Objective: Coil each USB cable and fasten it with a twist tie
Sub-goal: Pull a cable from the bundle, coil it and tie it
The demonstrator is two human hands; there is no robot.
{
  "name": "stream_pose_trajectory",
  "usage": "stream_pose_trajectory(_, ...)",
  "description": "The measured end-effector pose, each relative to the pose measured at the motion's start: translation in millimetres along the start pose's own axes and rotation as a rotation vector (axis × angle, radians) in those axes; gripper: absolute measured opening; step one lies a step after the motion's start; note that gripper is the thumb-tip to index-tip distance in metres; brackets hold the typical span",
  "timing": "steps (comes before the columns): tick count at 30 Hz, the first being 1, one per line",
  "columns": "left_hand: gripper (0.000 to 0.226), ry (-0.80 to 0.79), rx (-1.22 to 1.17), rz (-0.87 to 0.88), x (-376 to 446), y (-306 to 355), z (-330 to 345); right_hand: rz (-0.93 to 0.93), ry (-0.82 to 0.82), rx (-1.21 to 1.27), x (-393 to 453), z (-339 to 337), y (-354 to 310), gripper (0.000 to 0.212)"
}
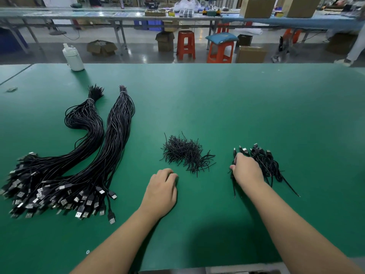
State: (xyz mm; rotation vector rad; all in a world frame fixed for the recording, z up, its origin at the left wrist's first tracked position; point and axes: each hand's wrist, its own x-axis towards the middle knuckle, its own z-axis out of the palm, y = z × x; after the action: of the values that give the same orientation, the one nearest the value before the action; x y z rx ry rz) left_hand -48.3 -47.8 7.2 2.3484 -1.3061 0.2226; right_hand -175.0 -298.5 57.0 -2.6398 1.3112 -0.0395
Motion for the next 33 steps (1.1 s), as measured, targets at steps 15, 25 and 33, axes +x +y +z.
stream_pose_trajectory(15, 0.013, 0.081, 0.009, -0.052, -4, 0, 0, -0.114, 0.019, 0.326, -34, 29, -54, 0.03)
stream_pose_trajectory(25, 0.015, 0.119, -0.11, -0.183, -4, -5, -1, -0.132, 0.182, 0.325, -65, 65, -70, 0.028)
stream_pose_trajectory(33, 0.023, -0.206, 0.142, -0.208, 5, -64, -56, -0.132, 0.169, 0.357, -67, 68, -68, 0.028)
